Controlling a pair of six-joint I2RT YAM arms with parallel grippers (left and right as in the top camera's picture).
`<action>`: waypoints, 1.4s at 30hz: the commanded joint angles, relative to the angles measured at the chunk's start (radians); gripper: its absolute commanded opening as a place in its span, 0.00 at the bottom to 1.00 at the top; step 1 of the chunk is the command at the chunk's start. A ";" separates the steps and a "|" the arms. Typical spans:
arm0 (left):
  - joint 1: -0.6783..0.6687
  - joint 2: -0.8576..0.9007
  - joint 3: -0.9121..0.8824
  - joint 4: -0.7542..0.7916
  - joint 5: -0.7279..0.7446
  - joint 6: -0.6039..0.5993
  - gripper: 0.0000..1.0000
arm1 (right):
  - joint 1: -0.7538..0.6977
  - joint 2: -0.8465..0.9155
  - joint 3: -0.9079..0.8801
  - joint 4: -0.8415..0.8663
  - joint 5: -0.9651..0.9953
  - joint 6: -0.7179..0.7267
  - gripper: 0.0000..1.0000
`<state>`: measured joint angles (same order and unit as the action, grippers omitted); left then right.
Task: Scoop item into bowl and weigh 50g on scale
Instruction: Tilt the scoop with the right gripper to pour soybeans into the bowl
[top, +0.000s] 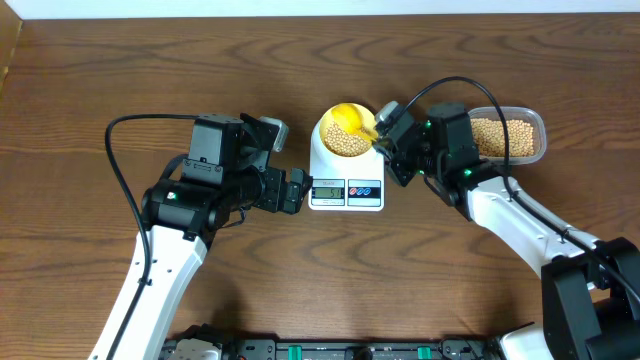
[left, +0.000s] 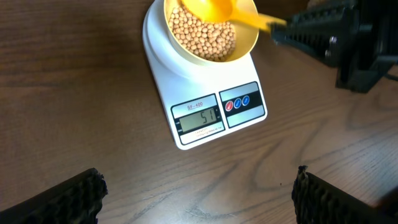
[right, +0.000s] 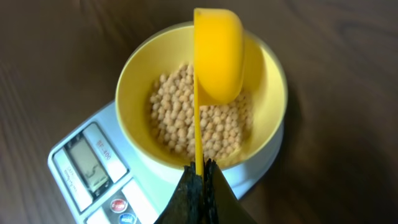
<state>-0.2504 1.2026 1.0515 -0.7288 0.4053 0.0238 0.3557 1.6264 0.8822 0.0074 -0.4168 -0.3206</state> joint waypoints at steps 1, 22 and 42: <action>0.003 0.000 0.001 0.000 -0.006 0.010 0.98 | 0.016 -0.027 0.007 -0.036 0.061 -0.058 0.01; 0.003 0.000 0.001 0.000 -0.006 0.010 0.98 | 0.083 -0.046 0.007 -0.093 0.063 -0.058 0.01; 0.003 0.000 0.001 0.000 -0.006 0.010 0.98 | 0.004 -0.110 0.008 -0.048 0.053 0.242 0.01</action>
<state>-0.2504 1.2026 1.0515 -0.7288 0.4049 0.0238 0.3805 1.5417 0.8825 -0.0475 -0.3447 -0.1928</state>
